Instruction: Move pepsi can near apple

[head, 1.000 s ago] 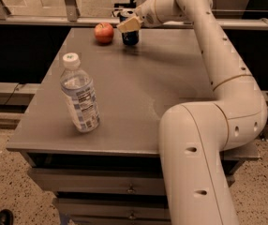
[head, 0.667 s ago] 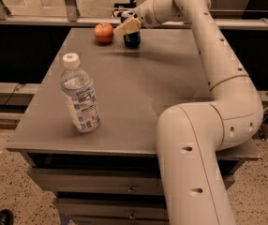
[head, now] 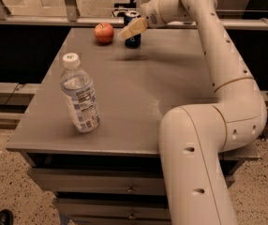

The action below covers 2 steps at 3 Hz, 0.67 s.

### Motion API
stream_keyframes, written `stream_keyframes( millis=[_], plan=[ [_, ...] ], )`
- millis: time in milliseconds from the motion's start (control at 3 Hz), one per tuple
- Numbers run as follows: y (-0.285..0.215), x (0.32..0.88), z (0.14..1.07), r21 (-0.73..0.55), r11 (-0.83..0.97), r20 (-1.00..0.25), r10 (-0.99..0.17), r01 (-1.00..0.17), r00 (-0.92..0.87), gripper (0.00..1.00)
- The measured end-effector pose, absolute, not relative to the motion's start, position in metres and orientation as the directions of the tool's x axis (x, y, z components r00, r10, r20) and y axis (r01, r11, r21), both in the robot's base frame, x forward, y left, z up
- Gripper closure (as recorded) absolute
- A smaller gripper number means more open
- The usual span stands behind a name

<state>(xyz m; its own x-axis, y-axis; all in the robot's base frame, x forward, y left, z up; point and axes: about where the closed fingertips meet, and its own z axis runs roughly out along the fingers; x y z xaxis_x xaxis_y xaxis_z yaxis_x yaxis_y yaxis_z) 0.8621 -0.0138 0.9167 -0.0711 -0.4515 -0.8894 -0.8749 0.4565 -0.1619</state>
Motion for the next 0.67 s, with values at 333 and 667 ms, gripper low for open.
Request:
stream_keyframes(
  millis=[333,667],
  plan=[
    [-0.057,0.848,0.931,-0.152,0.481,-0.891,-0.445,-0.863,-0.091,0.0],
    [-0.135,0.816,0.963,-0.096,0.546,-0.921,-0.367,-0.832,-0.134,0.0]
  ],
)
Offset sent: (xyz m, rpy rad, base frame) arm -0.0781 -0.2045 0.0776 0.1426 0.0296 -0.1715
